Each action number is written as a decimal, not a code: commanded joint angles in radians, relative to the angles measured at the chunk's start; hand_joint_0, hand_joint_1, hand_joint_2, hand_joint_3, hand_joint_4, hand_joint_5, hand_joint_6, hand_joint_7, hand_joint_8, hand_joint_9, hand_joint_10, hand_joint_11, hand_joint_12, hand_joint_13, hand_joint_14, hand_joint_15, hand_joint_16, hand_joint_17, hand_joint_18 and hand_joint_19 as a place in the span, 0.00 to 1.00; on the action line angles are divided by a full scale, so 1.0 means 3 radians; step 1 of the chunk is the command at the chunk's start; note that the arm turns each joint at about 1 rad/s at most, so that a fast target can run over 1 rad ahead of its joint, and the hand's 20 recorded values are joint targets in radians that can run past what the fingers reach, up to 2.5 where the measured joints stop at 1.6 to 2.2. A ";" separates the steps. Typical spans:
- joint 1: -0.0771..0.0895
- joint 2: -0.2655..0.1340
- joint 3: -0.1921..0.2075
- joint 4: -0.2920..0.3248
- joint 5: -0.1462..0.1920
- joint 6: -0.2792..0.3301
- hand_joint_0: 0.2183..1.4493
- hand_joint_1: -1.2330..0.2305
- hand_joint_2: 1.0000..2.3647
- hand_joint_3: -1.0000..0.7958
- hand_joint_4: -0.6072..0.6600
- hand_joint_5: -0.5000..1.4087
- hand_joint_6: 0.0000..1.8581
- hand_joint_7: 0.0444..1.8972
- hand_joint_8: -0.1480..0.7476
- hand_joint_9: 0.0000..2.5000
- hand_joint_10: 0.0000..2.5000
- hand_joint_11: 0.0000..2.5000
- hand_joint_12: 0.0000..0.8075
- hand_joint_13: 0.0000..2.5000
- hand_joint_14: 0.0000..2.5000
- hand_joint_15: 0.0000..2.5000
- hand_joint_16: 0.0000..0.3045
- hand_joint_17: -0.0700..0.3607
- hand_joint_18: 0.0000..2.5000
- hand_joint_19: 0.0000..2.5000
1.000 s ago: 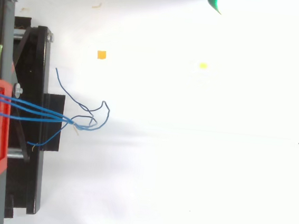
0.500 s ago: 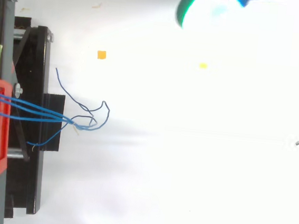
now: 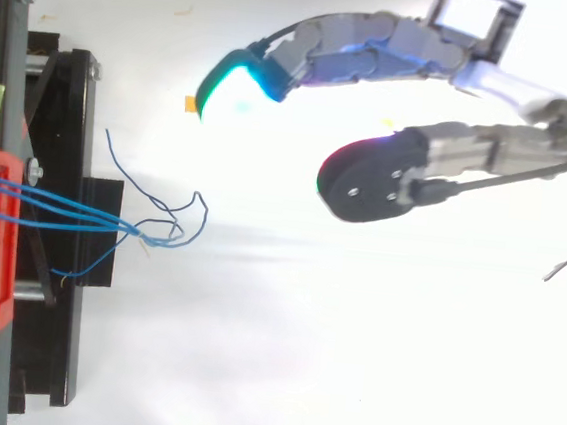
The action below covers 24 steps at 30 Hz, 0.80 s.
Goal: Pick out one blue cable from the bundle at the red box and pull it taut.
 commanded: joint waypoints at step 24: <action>0.0090 -0.0750 0.0005 0.1036 0.0159 0.0046 0.22 0.47 0.00 0.28 0.58 0.15 0.27 0.41 0.40 0.22 0.00 0.08 0.28 0.17 0.00 0.08 0.07 0.28 0.03 0.09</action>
